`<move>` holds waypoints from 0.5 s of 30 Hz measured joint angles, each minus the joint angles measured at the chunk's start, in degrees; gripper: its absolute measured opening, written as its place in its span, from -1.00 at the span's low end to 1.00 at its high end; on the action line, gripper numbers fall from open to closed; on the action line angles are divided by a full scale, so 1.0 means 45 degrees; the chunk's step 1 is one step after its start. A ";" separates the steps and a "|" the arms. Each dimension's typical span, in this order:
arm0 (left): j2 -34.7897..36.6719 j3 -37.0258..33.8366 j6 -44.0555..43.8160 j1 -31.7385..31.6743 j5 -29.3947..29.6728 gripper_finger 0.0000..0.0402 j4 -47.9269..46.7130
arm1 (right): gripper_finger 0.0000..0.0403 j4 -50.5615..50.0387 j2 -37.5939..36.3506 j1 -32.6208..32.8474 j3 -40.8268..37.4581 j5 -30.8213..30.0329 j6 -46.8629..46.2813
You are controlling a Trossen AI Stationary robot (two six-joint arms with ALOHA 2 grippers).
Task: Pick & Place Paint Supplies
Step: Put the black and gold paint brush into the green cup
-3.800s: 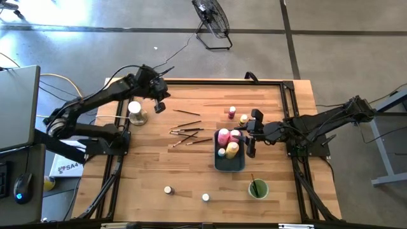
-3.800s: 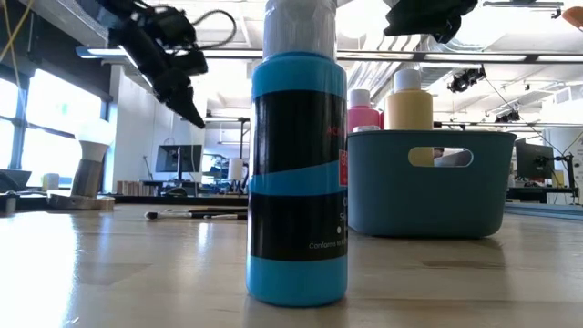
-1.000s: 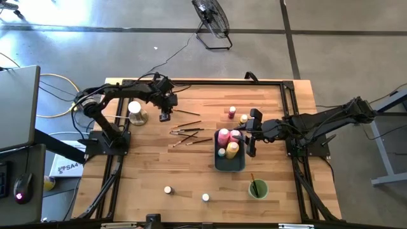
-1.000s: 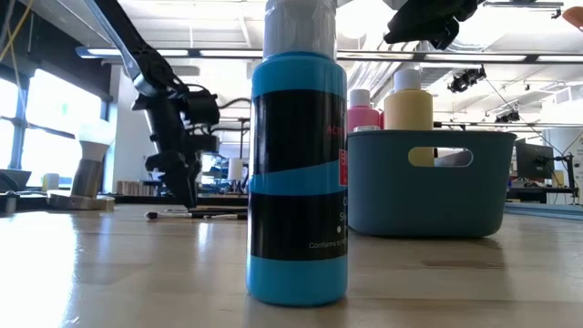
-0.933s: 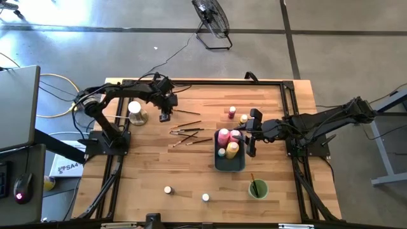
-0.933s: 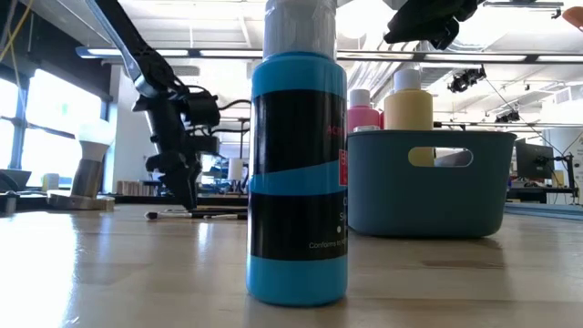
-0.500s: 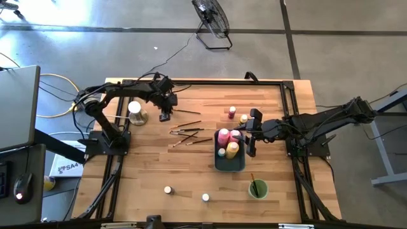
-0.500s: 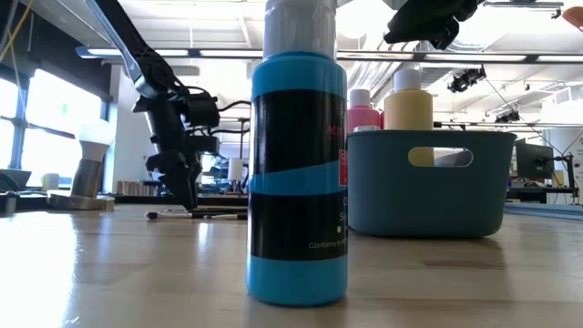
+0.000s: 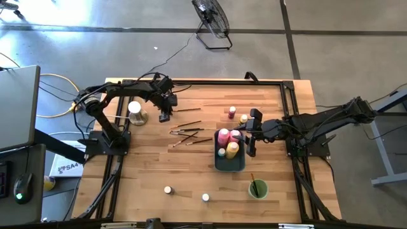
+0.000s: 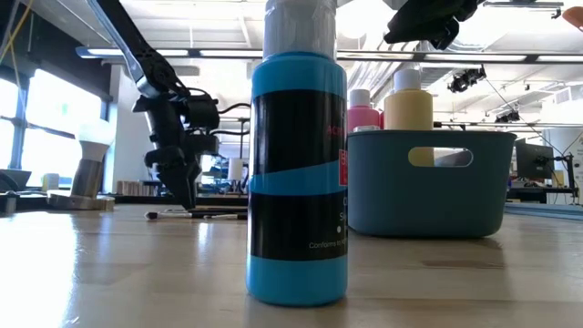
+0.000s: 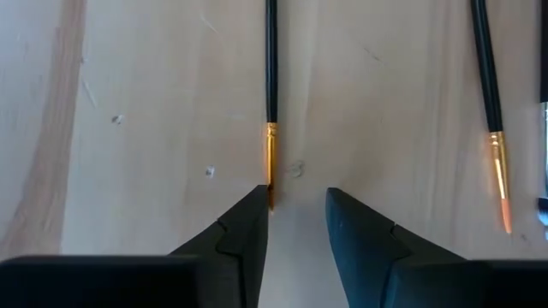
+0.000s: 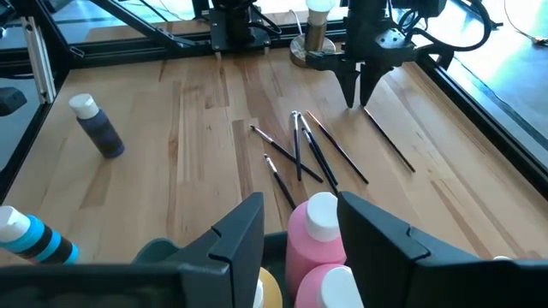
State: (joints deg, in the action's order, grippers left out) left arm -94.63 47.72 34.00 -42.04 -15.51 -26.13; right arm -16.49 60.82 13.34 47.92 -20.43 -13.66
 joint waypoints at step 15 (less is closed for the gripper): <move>-0.0005 -0.0024 -0.0039 0.0010 -0.0075 -0.97 0.0085 | -0.29 0.0000 0.0000 0.0000 0.0000 0.0005 -0.0002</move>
State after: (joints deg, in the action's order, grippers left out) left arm -94.65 47.62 33.82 -42.00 -15.85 -25.75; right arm -16.49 60.82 13.34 47.92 -20.40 -13.67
